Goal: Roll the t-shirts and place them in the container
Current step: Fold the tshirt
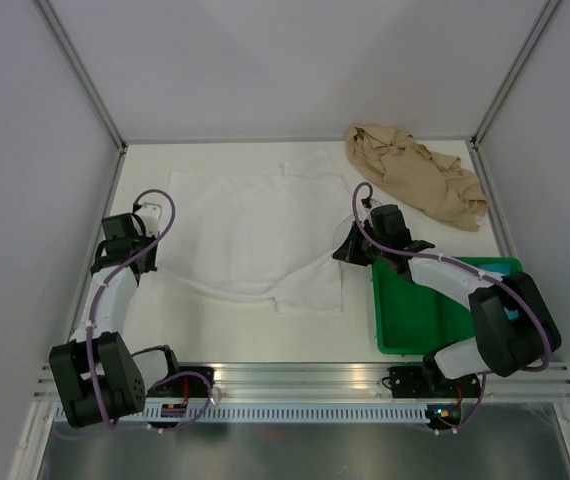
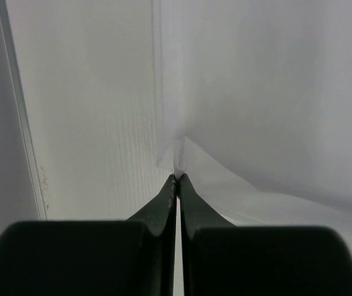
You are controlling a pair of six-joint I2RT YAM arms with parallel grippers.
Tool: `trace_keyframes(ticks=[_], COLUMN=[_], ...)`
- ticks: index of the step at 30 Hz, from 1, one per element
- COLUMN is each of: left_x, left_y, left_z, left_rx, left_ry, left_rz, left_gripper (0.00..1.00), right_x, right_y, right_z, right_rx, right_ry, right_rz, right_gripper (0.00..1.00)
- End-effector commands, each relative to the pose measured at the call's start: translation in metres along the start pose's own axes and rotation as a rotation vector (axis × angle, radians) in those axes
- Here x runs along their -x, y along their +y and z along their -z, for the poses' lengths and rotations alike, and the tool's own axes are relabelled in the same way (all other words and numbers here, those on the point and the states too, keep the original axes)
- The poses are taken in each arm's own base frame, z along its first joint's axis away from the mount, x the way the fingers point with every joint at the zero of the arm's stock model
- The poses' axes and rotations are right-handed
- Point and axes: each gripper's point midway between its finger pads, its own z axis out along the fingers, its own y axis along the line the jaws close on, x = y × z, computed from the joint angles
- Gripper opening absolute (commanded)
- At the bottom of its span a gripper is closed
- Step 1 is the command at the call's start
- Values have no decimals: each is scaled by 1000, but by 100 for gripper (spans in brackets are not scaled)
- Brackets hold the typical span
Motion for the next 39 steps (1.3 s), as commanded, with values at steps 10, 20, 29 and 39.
trace_keyframes(ticks=[10, 20, 29, 39], left_x=[58, 48, 45, 48], left_y=[13, 0, -5, -3], left_z=[-34, -30, -27, -24], left_rx=[-23, -72, -89, -83], left_ry=[-111, -111, -114, -125], left_rz=[53, 47, 45, 45], left_gripper=[2, 2, 2, 2], right_x=[50, -5, -73, -101], right_y=[-20, -31, -26, -14], right_z=[-32, -1, -11, -36], right_rx=[-88, -373, -279, -225], right_ry=[-29, 7, 64, 106], right_rz=[52, 184, 65, 60], right_gripper=[38, 58, 58, 19])
